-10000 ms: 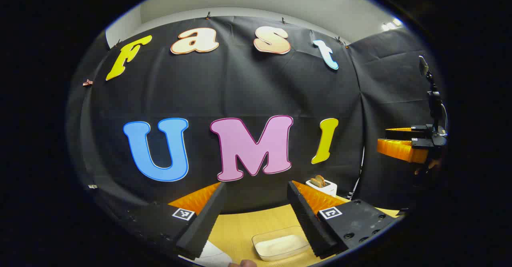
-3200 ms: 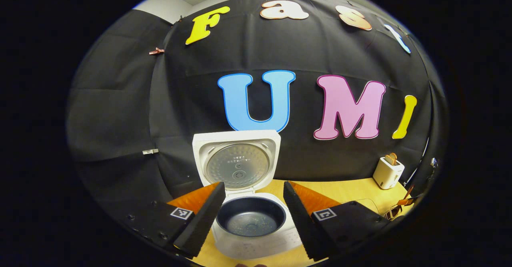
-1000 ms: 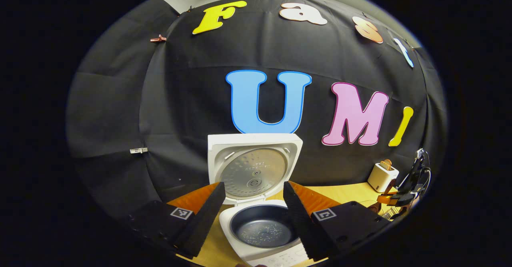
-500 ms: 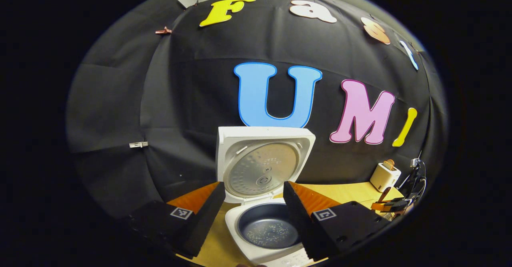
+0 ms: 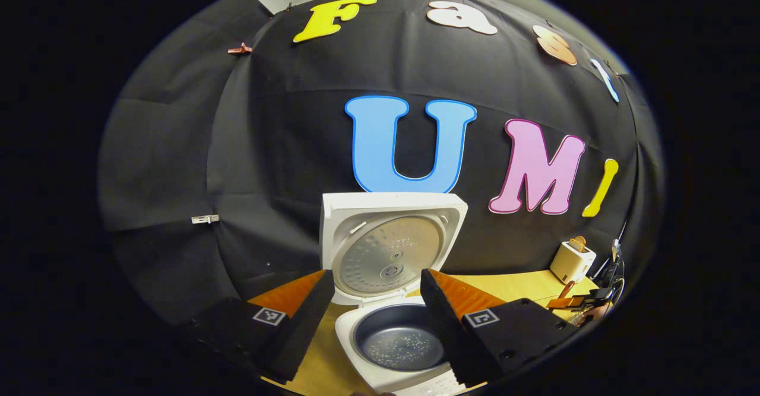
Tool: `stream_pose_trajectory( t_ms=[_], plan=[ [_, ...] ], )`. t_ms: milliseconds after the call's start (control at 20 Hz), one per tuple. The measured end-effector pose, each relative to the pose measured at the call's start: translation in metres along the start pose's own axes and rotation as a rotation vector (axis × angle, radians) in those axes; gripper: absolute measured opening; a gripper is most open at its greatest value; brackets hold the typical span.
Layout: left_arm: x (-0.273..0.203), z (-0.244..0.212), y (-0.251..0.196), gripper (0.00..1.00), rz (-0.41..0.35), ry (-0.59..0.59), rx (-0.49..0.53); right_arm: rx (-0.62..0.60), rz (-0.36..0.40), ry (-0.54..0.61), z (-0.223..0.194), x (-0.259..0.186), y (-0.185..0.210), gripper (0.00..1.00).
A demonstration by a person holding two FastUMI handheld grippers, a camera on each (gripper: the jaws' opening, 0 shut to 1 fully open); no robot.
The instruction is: Close the left gripper, press the button to open the rice cooker; take a wooden spoon from the chopstick holder with the right hand, scoop a spoonful of rice and pour it into the rice cooker, then put the wooden spoon back into the chopstick holder.
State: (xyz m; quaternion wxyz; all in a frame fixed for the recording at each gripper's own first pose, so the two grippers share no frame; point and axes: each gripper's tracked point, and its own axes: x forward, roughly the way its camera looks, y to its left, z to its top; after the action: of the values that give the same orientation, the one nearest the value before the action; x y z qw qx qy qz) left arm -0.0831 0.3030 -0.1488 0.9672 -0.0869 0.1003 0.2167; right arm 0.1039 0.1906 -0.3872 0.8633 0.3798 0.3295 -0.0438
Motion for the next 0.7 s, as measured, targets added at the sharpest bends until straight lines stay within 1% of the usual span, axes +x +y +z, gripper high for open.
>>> stream_pose_trajectory(
  t_ms=[150, 400, 600, 700],
  plan=[
    [-0.003, 0.002, 0.0, 0.93, 0.003, -0.004, 0.0, 0.073, -0.002, -0.021, 0.008, -0.005, -0.007, 0.15],
    [-0.008, 0.003, 0.0, 0.93, 0.007, -0.012, -0.006, 0.131, 0.037, -0.072, 0.033, -0.024, 0.011, 0.15],
    [-0.014, 0.004, 0.001, 0.93, 0.008, -0.024, -0.022, 0.15, 0.097, -0.11, 0.06, -0.041, 0.049, 0.15],
    [-0.018, 0.004, 0.003, 0.93, 0.014, -0.034, -0.021, 0.162, 0.149, -0.121, 0.074, -0.045, 0.081, 0.15]
  ],
)
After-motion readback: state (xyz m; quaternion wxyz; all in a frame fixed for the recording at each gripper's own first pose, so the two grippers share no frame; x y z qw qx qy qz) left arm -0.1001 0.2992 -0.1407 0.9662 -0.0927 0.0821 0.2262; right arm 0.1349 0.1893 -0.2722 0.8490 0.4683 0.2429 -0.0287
